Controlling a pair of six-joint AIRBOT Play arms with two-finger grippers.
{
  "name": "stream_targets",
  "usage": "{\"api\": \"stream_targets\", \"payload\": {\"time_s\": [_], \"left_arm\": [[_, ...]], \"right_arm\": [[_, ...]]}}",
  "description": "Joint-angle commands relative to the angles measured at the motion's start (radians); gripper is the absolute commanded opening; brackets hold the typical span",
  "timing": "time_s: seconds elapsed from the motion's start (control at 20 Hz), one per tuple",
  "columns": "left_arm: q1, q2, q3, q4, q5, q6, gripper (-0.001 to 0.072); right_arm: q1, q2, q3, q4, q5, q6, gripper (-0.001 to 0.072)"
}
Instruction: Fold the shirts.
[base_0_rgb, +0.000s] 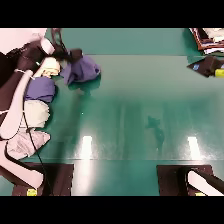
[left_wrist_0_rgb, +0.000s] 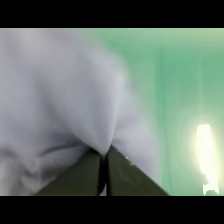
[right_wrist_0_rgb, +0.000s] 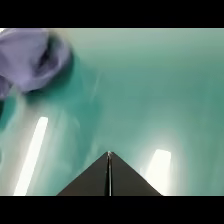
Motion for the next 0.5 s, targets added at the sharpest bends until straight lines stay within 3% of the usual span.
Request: {"api": "stream_targets", "payload": {"time_s": [0.0,0.2,0.45], "left_arm": [[-0.072,0.139,0.196,-0.022,-0.069,0.157,0.0029],[-0.236,0.364,0.211,-0.023,-0.152,0.27,0.0029],[-0.43,0.414,0.073,-0.024,-0.348,0.282,0.0029]], "right_arm": [[0.0,0.035,0.138,-0.005,-0.061,0.0,0.0015],[0.0,0.061,0.305,-0.006,-0.074,0.0,0.0015],[0.001,0.064,0.425,-0.005,0.005,0.0,0.0015]]}}
